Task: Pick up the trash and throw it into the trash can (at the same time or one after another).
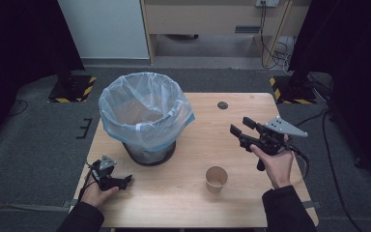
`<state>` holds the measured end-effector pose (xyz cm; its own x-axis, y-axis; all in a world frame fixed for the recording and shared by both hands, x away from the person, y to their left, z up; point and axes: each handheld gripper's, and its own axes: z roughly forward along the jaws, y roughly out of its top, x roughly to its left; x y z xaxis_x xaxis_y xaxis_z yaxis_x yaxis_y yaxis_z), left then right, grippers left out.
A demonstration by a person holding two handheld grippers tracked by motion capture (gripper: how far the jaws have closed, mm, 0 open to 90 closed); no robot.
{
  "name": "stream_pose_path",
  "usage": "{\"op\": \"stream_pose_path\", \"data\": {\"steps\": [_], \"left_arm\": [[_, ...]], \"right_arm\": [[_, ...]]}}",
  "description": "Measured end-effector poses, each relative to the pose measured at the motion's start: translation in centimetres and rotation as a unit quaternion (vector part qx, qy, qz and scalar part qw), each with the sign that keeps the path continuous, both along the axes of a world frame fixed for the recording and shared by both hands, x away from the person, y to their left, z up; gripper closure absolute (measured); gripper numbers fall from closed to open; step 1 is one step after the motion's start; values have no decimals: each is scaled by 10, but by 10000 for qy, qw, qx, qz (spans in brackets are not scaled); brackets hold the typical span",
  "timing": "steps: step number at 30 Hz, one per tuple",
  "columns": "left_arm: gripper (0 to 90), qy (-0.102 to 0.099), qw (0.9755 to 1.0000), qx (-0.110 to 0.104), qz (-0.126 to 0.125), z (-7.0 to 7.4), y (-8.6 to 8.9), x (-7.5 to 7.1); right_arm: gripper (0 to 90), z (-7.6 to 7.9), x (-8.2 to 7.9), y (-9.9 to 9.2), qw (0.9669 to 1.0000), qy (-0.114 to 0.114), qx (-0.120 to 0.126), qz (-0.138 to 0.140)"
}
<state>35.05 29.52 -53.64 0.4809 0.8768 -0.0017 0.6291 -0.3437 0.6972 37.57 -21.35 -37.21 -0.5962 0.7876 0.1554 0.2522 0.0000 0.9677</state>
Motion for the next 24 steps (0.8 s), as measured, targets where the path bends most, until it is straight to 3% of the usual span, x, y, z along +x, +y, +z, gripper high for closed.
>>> {"op": "stream_pose_path", "data": {"steps": [6,9,17,19,24], "left_arm": [[0,6,10000,4,-10,0,0,0],[0,6,10000,2,-11,0,0,0],[0,7,10000,2,-29,0,0,0],[0,8,10000,2,-29,0,0,0],[0,9,10000,2,-32,0,0,0]], "right_arm": [[372,-30,-9,-5,9985,383,-282,268],[388,-46,-15,-3,9956,616,-488,505],[397,-85,-13,10,9805,1436,-953,941],[433,-90,-13,13,9762,1547,-1134,1015],[500,-99,-13,22,9669,1846,-1323,1167]]}}
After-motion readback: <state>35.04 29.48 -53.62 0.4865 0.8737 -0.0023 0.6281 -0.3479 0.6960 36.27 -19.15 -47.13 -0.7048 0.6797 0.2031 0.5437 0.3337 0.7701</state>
